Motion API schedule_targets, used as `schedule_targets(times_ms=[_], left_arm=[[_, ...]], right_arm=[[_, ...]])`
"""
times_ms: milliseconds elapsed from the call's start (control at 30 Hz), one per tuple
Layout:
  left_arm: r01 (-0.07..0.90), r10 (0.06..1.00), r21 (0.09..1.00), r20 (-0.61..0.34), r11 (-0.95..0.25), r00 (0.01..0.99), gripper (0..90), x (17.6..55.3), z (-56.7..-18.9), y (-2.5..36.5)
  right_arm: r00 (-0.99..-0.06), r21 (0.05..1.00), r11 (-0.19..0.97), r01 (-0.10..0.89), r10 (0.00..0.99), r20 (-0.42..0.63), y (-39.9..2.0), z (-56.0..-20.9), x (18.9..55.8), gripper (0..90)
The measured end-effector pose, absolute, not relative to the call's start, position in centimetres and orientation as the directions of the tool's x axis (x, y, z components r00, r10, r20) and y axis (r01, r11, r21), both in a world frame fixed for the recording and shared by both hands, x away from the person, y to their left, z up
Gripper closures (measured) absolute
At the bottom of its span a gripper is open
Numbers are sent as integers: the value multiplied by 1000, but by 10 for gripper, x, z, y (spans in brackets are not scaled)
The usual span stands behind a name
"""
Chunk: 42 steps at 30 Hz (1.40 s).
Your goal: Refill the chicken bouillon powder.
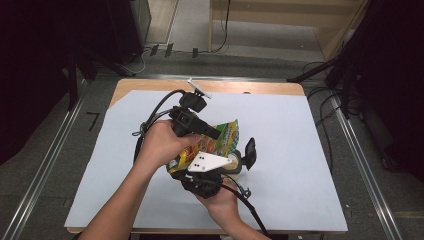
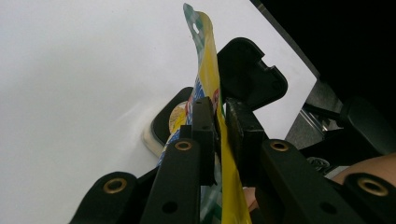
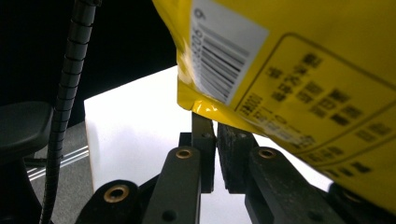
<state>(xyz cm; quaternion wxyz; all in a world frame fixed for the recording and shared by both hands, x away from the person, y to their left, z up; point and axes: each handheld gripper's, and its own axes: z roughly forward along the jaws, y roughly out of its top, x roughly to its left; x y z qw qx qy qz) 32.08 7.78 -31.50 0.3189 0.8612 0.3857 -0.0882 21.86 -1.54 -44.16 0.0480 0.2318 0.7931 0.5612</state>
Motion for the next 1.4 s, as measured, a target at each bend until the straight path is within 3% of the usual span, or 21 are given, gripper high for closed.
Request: schedule_targets(times_ms=[700,1400], left_arm=[[700,580,549,-412,-457,703,822,306,-324,97],[701,572,556,-426,-446,701,868,301,-332,111]], right_arm=[[-904,906,312,285,401,147,-12,-451,215,860],[-911,883,371,289,389,135,-12,-466,216,845]])
